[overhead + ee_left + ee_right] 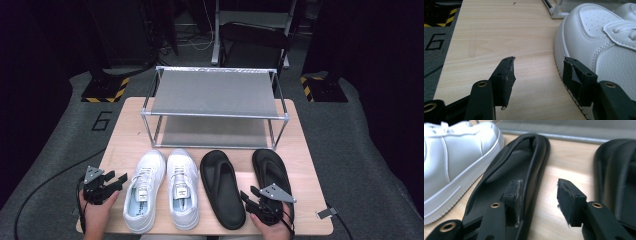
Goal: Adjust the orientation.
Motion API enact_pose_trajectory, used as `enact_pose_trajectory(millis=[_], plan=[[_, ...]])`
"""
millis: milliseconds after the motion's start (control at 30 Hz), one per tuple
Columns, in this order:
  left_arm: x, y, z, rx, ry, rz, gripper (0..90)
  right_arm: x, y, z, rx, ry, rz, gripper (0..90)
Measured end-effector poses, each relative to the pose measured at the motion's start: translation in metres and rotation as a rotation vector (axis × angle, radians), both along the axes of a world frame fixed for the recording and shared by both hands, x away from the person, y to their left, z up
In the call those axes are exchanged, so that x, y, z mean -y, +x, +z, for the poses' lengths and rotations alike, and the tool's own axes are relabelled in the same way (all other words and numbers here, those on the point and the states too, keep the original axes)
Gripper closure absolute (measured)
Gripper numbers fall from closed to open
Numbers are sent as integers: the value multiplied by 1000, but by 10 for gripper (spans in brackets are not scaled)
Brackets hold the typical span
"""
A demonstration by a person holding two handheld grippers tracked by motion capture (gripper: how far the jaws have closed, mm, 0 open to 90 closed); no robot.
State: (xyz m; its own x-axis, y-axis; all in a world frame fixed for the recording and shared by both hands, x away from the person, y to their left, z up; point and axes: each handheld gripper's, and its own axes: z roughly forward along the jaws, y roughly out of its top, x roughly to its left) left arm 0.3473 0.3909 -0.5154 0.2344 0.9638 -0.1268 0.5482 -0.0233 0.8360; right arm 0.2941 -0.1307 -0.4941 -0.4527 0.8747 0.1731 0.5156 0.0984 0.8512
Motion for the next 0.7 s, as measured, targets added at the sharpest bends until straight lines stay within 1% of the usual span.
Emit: enact_pose_trajectory(millis=[67,100,133,167,200,233,267,300,333,367,400,433,500,567,600,633,667,700], plan=[[0,0,0,-1,0,0,423,-2,1,-2,-5,-4,7,558],[0,0,0,-4,1,1,424,-4,4,-4,-17,4,22,574],[0,0,0,-4,1,1,424,-5,5,-4,-25,11,24,589],[0,0,0,-1,3,4,424,-7,6,-5,-28,18,31,608],[0,0,0,-1,3,4,423,-7,6,-5,-28,18,31,608],[-1,1,0,1,0,5,424,-10,10,-5,-33,20,48,618],[-1,1,0,1,0,5,424,-10,10,-5,-33,20,48,618],[-1,0,0,2,2,7,424,-12,11,-6,-44,12,43,619],[-1,0,0,2,2,7,424,-15,13,-6,-45,3,41,625],[-1,0,-1,14,-3,15,424,-18,16,-8,-47,1,43,648],[-1,0,-1,14,-3,15,424,-18,16,-8,-47,1,43,648],[-2,0,-1,12,-4,19,424,-20,19,-9,-57,1,36,699],[-2,0,-1,15,-4,23,424,-22,20,-10,-61,-5,36,752],[-2,0,-1,14,-2,23,423,-23,19,-11,-67,-7,33,784],[-3,0,-1,14,-2,23,424,-24,18,-11,-66,-15,27,803],[-3,0,0,1,-1,16,424,-24,16,-11,-71,-15,12,813],[-3,0,0,1,-1,16,424,-24,16,-11,-71,-15,12,813],[-3,0,0,1,1,16,423,-24,13,-13,-69,-7,0,821]])
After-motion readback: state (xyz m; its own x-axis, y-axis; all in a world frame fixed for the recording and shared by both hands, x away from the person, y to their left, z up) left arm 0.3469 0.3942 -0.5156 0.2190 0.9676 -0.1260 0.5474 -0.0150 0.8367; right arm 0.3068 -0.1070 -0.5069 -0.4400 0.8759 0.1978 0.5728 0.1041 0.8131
